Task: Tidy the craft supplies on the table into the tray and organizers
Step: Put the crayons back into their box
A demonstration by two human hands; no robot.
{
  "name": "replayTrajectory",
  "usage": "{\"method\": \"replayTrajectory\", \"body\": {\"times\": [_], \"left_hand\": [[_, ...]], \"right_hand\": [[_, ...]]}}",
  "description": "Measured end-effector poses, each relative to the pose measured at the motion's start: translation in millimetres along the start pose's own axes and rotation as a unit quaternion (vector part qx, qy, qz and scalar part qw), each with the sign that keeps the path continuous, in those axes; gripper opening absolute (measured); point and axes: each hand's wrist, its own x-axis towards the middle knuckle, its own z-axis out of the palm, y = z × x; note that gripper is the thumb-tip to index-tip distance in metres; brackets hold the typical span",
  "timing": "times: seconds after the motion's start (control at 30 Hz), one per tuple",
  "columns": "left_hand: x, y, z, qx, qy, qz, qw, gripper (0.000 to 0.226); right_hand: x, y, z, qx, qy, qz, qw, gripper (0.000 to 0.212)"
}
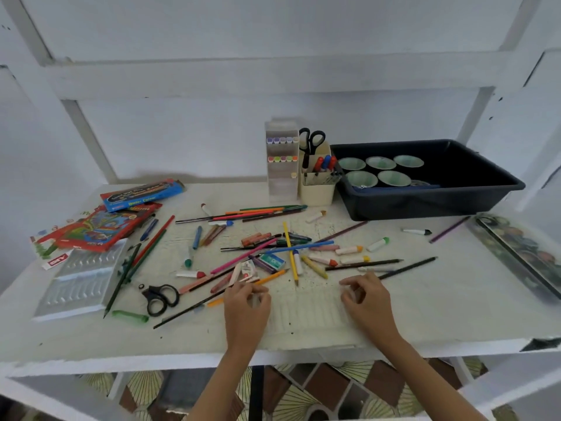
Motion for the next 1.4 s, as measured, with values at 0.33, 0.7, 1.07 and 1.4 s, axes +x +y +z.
{"method": "replayTrajectory", "body": {"times": [0.33,0.7,1.07,1.4], "left_hand": [[18,-9,-3,-0.009,-0.072,0.064,0.995,0.016],[18,-11,-6,-0.084,-0.051,0.045,0.994,0.014],[17,-8,-8,-0.107,-0.050,0.034,0.992,0.009],[17,-11,-7,-0.093,-0.041,0.044,0.994,0.006]], "right_hand": [[7,1,4,-0.003,-0.001,0.028,1.000,0.025],[52,-21,0,-0.146,-0.014,0.010,0.989,0.011],[83,-27,15,-0.204,-0.185,-0.016,0.961,0.025],[55,-35,-47,-0.138,-0.329,-0.078,0.931,0.020]]}}
